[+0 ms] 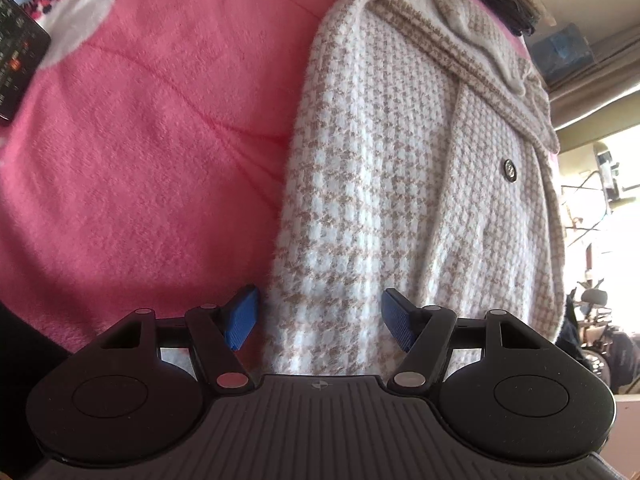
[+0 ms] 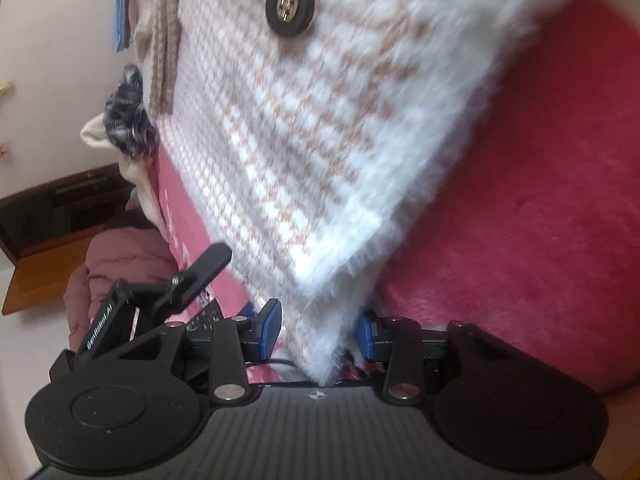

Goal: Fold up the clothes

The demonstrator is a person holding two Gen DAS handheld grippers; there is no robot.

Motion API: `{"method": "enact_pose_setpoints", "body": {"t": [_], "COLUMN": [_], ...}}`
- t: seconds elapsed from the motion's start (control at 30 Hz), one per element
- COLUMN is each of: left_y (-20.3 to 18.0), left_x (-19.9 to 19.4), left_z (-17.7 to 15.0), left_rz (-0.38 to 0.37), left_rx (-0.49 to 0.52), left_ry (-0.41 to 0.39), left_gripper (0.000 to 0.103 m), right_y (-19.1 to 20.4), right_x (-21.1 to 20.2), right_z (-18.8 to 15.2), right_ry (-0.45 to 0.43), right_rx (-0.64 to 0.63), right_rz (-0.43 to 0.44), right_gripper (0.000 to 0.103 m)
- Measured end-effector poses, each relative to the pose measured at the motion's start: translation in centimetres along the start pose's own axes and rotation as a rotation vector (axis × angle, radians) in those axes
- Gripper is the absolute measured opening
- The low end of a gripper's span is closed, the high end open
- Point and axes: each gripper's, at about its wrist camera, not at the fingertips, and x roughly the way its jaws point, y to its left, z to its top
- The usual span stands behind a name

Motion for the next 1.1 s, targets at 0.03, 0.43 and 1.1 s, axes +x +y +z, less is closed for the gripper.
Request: {"method": "enact_pose_setpoints", "body": {"t": [0.03,0.43,1.1], "left_y": [0.1,0.8,2.5], "left_x": [0.1,1.0,0.6], "left_z": [0.1,0.7,1.3], "left_rz": [-0.009,-0.098,-0.246], "left_rx": [-0.005,-0.054,-0.186], "left_ry": [0.003,0.024,0.080], "left_gripper": [0.069,0.077,0.076], "right_y": [0.1,-0.8,-0.1], "right_x": [0.2,0.5,-1.1], "right_z": [0.0,0.5,-0.1], "right_ry": [0.006,0.041,0.006], "right_rx": [-0.002,0.035,0.008], "right_rz": [-0.001,0.019,0.055], "right_gripper": [0.041,0.036,0.008]}}
